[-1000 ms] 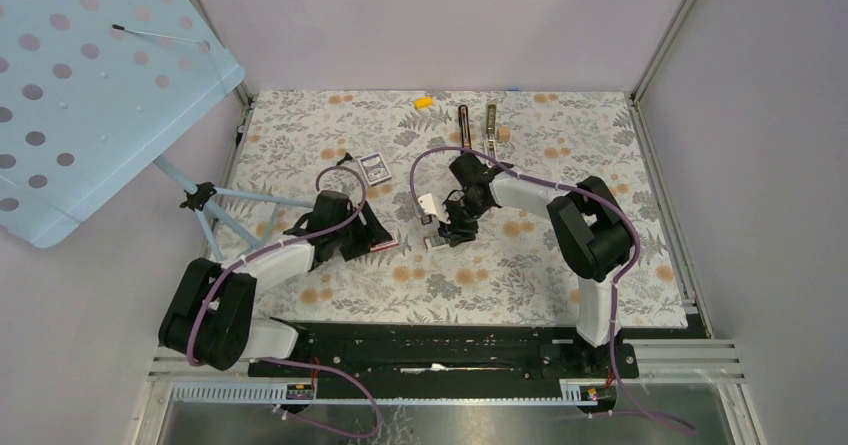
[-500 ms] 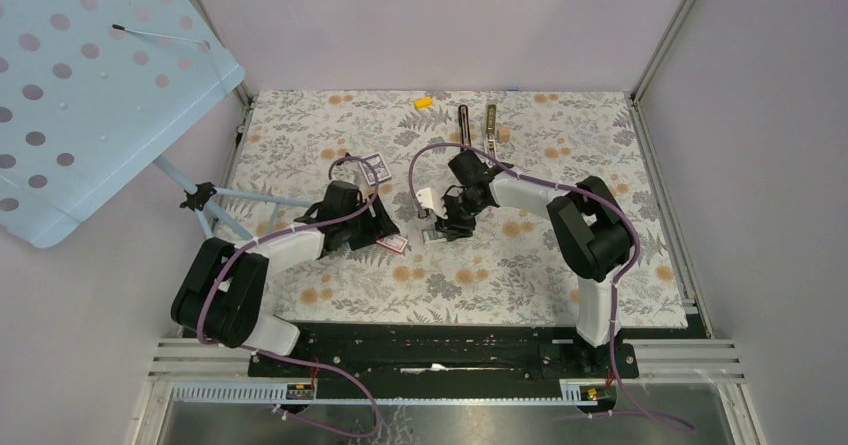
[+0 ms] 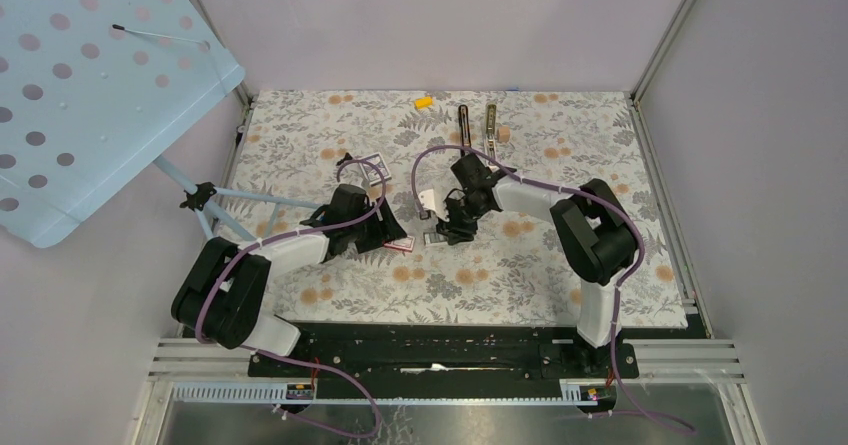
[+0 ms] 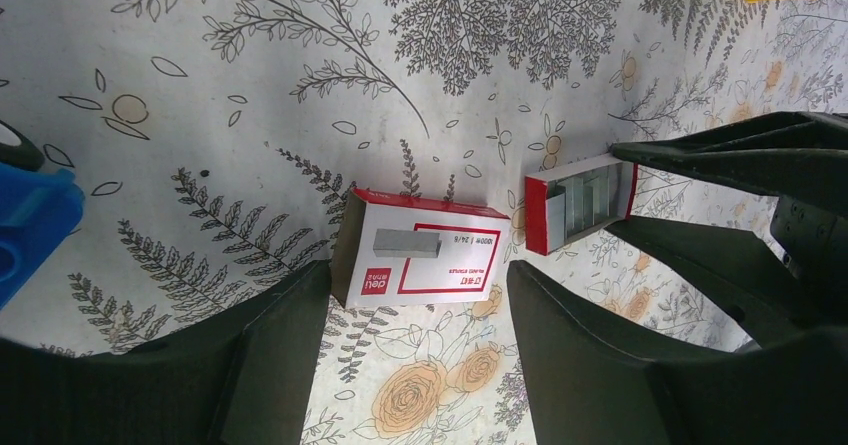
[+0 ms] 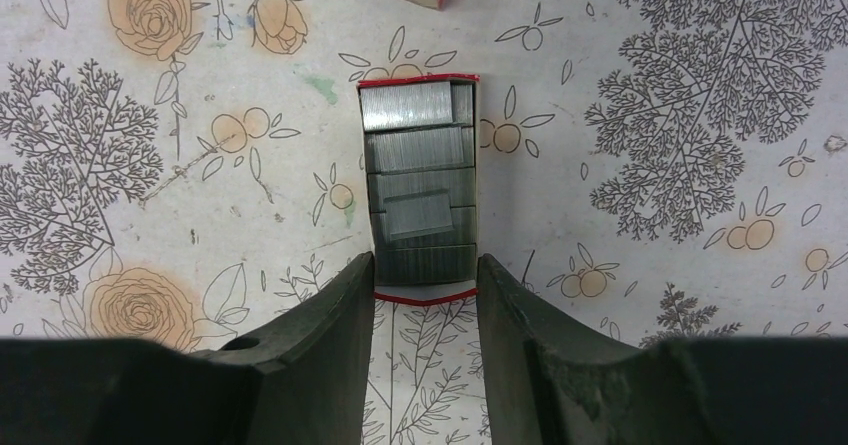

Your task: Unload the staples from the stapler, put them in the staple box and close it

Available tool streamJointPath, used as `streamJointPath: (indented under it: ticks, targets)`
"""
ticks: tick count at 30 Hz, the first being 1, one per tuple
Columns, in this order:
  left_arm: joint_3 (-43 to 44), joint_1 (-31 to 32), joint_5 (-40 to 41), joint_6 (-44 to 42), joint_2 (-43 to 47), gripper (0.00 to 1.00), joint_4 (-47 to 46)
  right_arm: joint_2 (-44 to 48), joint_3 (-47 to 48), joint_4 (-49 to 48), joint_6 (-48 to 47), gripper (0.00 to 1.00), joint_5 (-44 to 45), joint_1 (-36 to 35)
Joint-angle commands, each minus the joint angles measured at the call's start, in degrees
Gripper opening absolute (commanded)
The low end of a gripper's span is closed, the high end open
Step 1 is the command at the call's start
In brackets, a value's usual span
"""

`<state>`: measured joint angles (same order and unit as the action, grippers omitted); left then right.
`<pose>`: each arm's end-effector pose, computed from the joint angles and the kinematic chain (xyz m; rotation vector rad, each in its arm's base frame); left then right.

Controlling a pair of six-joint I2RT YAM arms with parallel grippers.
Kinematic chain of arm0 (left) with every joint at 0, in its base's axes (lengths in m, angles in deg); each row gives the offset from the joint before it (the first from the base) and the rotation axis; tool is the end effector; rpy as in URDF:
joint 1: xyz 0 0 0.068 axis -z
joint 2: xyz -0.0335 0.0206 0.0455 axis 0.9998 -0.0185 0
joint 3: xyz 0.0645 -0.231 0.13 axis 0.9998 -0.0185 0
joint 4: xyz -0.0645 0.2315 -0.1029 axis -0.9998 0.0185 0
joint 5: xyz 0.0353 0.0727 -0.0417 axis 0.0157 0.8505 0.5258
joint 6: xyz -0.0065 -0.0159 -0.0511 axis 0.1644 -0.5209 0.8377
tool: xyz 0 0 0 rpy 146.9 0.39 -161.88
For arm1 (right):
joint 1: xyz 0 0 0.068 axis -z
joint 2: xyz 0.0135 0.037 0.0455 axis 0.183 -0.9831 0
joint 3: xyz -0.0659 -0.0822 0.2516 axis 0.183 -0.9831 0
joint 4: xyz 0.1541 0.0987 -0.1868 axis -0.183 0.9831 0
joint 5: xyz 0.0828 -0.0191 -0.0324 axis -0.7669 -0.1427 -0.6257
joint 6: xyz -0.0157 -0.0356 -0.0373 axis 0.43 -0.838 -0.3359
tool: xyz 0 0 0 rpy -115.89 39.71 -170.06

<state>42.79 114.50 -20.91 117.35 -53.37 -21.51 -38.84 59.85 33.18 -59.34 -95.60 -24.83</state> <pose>0.2393 -0.1220 0.1518 -0.3076 2.5112 -0.7598 0.3054 0.2395 0.1525 -1.9573 1.6092 0.5714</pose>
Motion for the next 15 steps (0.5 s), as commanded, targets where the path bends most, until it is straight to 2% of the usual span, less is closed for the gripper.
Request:
streamJointPath:
  ticks: [1,15]
  targets:
    - [-1.2,0.4,1.1,0.2,-0.1,0.7,1.2,2.0,-0.9,2.2,-0.4,0.41,-2.1,-1.2]
    - [-1.1,0.9,1.1,0.2,-0.2,0.64,1.2,-0.2,2.4,3.3,-0.1,0.41,-2.8,-4.1]
